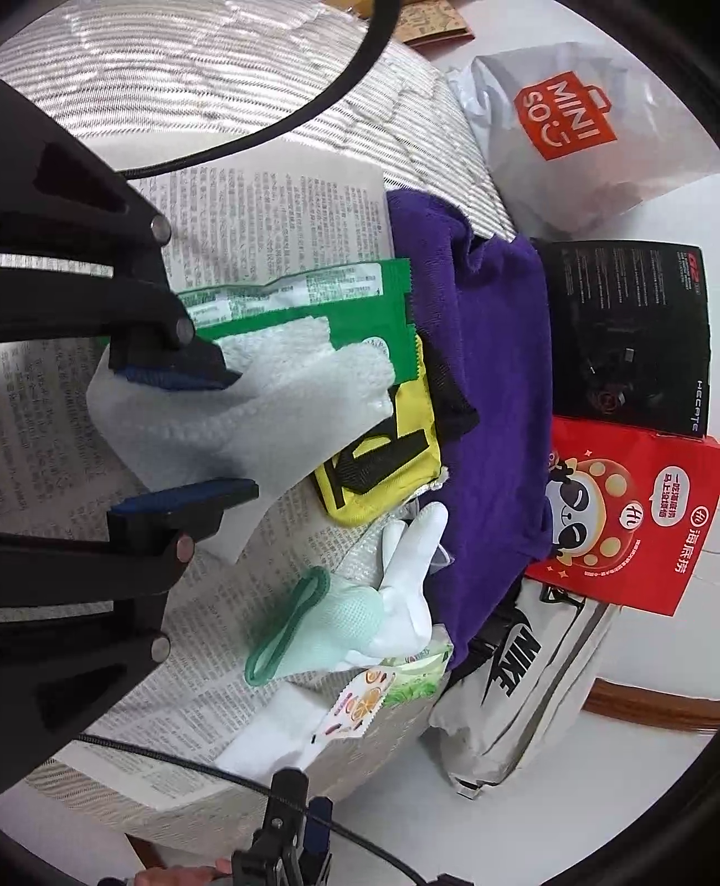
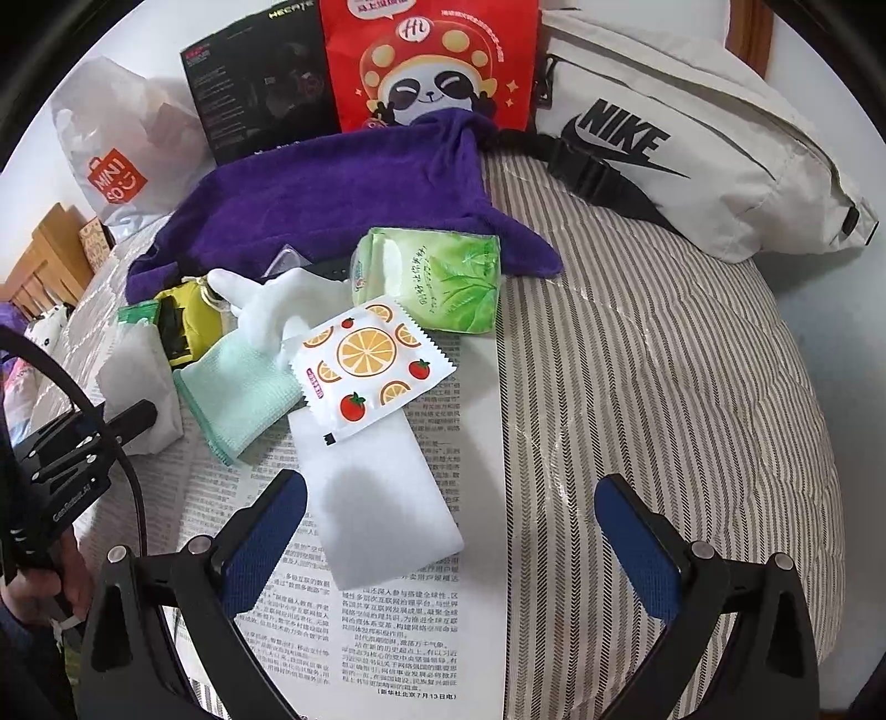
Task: Organize soft objects
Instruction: 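Lift the white wipe with the left gripper while the right gripper grasps the white sponge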
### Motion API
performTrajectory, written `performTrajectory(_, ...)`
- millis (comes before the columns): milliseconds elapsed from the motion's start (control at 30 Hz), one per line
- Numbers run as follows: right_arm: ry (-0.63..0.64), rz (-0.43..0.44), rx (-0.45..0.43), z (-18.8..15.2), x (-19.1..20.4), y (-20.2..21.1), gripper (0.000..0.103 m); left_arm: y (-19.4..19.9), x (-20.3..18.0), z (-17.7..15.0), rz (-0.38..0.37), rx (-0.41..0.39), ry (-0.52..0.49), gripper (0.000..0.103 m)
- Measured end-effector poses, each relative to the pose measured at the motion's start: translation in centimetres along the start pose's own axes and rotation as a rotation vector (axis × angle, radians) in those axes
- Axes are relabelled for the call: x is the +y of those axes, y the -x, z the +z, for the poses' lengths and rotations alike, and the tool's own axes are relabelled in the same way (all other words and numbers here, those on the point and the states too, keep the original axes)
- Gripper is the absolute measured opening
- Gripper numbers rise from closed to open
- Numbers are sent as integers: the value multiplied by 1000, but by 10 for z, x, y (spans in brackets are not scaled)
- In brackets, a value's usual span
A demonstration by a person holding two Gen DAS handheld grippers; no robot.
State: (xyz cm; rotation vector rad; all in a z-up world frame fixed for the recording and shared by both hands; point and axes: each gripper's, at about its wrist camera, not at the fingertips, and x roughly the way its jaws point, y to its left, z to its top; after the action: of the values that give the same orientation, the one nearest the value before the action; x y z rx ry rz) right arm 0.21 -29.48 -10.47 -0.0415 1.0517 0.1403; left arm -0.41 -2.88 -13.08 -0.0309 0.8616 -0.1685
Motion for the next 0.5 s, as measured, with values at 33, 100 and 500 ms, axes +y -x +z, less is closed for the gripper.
performTrajectory(33,4,6,-5,-1,0,1,103,1,0,0,8,4,-6,17)
performTrajectory(100,15,33,-13,-3,1,3,103,1,3,3,-12,19,3,12)
performTrajectory(500,150,29,13,-11,27,-35,68,5,15,16,-37,56,55,7)
